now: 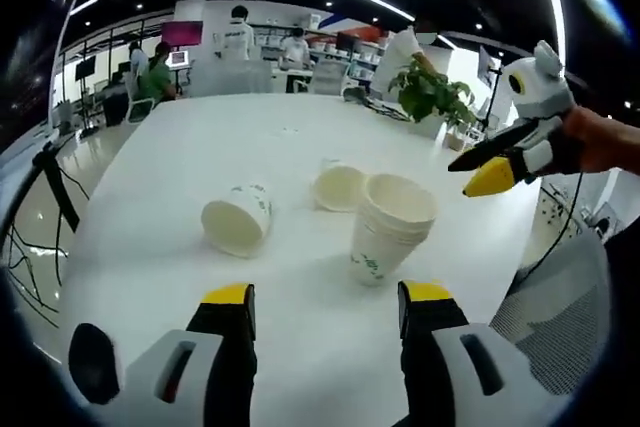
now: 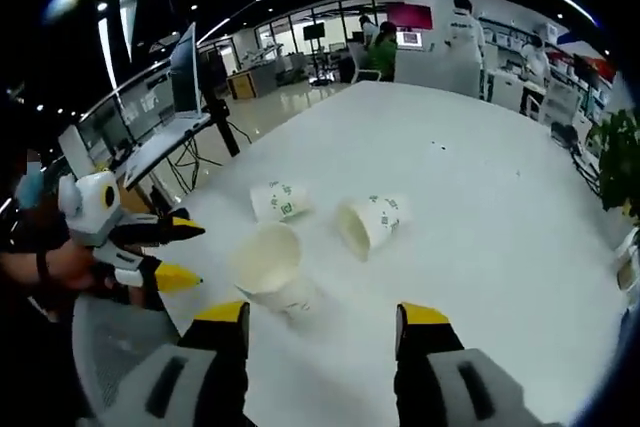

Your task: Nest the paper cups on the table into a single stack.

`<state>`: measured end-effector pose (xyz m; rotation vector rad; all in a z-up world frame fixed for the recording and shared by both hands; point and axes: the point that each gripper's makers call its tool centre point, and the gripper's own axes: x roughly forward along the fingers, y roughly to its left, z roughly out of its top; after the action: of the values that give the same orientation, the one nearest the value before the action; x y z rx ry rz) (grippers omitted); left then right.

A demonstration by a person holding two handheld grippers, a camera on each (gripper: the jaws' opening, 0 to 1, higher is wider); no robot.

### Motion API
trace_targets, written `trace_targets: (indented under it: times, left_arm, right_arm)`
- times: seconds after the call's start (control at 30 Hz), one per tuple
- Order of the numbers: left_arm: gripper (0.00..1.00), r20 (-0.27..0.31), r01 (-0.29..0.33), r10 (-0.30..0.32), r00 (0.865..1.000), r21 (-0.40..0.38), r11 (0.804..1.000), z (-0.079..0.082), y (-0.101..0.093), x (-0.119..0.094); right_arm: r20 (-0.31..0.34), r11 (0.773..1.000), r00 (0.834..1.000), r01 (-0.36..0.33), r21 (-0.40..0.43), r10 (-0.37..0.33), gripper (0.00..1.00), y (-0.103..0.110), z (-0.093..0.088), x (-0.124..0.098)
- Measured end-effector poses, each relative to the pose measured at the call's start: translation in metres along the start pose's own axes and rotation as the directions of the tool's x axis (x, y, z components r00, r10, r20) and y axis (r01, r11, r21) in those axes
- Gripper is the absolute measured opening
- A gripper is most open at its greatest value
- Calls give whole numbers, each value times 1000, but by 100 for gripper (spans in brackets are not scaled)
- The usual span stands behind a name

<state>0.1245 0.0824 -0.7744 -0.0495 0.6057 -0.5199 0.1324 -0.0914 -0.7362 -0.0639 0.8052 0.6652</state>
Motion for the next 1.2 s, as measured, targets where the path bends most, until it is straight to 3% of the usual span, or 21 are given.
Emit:
trace_targets:
  times: [0.13,0.33,0.47,0.63,0.77,1.13,1.2]
  left_arm:
    - [56,19,-15,16,1000,-55,998,9,12,10]
    - [56,11,-32,32,999,-19,999,17,23,34]
    - [56,13,-37,37,999,-39,999,23,33,48]
    - [56,-9,-28,28,1000,-46,999,21,32,60]
    - [55,-28,-30,29,999,-57,998,14,41,71]
    - [55,-27,-19,16,1000,-92,996,23,58,96]
    - [54,-34,-7,4,999,-83,997,24,53,98]
  right_arm:
    - [51,999,999,5,-38,-3,61,8,-2,-8]
    - [96,993,995,14,-118,-3,68,14,-7,-23]
    - [83,992,997,8,-126,2,71,19,-12,-24]
    - [64,991,998,9,-132,-1,74,24,-21,-26]
    - [49,992,999,8,-123,-2,78,28,-28,-27]
    - [42,997,999,29,-68,-26,81,31,-40,-34]
    - [40,998,999,29,-62,-26,81,31,-42,-36]
